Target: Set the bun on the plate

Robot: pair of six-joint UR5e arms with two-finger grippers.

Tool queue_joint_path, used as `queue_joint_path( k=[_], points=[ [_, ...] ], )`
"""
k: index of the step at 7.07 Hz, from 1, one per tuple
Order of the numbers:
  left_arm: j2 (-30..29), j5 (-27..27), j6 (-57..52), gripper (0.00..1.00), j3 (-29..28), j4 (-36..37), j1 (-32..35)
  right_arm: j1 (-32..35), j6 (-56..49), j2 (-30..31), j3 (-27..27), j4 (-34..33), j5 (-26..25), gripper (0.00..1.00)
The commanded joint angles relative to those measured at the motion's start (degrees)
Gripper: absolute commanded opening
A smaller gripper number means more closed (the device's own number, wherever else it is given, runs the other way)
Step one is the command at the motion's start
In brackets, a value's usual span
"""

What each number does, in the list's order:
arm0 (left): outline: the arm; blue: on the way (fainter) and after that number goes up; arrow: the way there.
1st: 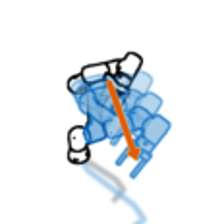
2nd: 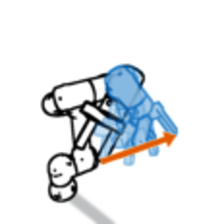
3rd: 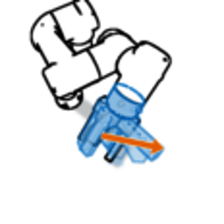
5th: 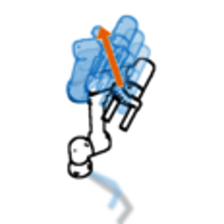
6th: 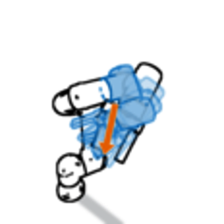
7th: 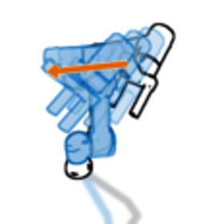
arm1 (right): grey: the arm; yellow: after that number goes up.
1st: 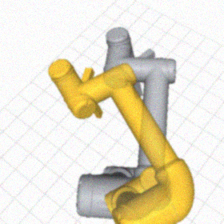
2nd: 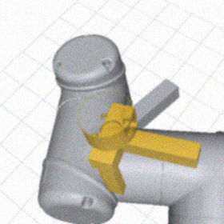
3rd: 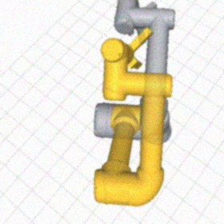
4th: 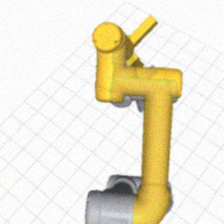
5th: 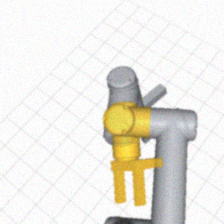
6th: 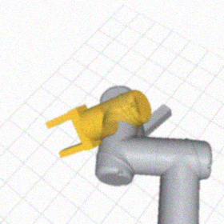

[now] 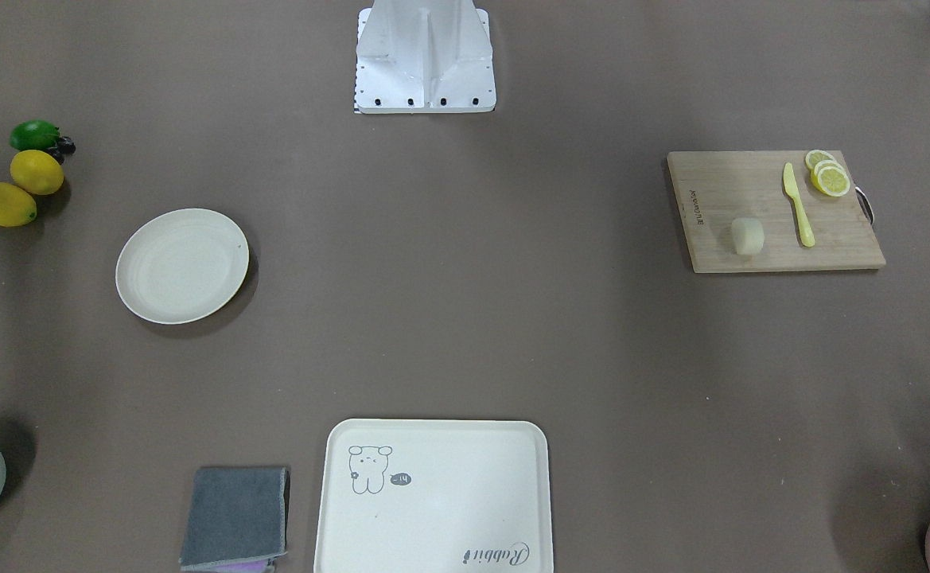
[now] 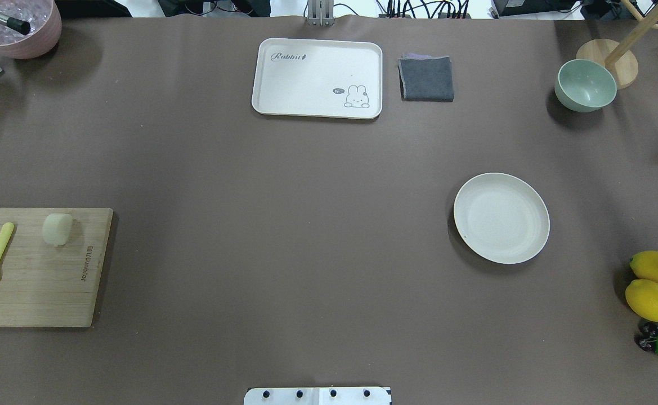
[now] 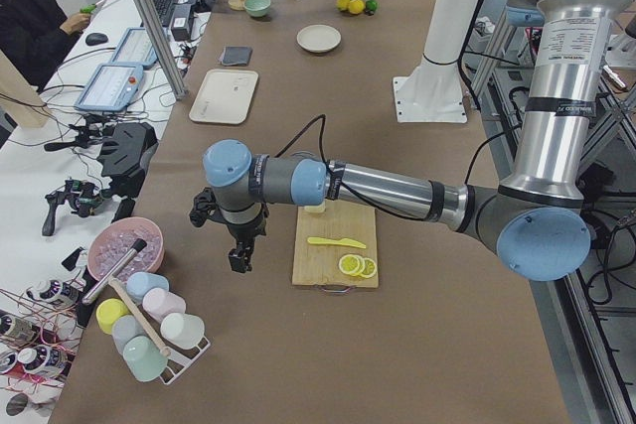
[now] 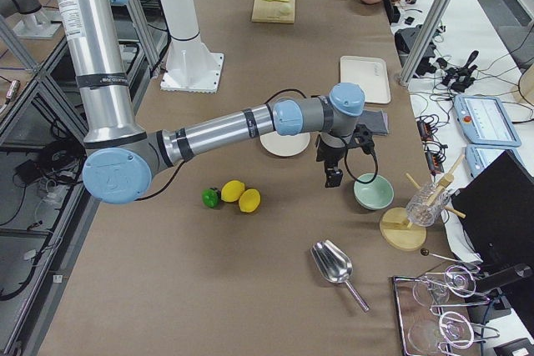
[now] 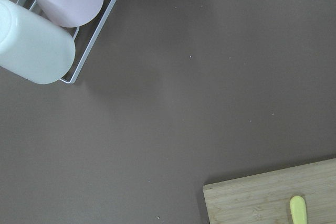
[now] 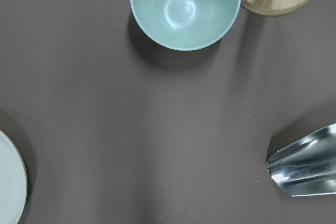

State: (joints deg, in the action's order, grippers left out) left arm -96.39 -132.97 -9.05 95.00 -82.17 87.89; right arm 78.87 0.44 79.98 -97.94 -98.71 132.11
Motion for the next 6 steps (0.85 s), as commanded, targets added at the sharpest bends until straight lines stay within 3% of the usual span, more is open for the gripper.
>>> queue_joint_path(
  k=[1, 6],
  points=[
    [0.3, 0.5, -0.2, 0.98, -0.2, 0.1, 0.0, -0.1, 0.1, -0.6, 0.9, -0.1, 1.1, 1.00],
    [1.4, 0.7, -0.2, 0.98, 0.4, 0.1, 0.4, -0.1, 0.3, -0.6, 1.3, 0.2, 2.1, 1.00]
  ],
)
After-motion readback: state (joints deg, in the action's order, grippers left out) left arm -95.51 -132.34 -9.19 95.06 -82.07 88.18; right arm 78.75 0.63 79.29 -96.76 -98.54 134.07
